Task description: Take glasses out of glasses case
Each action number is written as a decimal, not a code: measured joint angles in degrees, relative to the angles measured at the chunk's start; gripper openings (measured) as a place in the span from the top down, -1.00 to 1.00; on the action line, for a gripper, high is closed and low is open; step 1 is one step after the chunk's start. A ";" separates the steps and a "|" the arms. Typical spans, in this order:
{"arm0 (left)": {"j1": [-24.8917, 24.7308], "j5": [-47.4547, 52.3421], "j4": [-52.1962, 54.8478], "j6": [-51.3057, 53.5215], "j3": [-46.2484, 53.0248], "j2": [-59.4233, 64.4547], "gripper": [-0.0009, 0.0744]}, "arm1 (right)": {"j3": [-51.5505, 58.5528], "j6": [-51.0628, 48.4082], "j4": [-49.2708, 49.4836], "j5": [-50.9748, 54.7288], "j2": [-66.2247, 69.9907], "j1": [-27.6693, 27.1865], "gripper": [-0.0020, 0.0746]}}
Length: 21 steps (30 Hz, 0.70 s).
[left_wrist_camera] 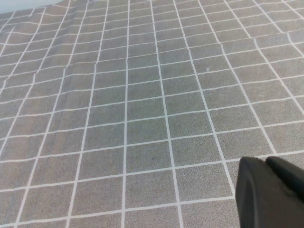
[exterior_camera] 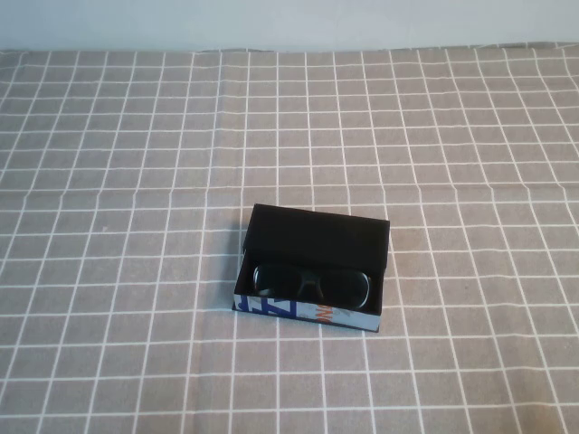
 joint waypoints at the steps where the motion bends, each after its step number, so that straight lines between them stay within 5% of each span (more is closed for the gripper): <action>1: 0.00 0.00 0.00 0.00 0.00 0.00 0.99 | 0.00 0.00 0.00 0.00 0.00 0.00 0.99; 12: 0.00 0.00 0.00 0.00 0.00 0.00 0.99 | 0.00 0.00 9.43 -0.19 0.00 0.00 0.99; 21: 0.00 0.00 0.00 0.00 0.00 0.00 0.99 | 0.00 0.13 50.13 -5.94 0.00 0.00 0.99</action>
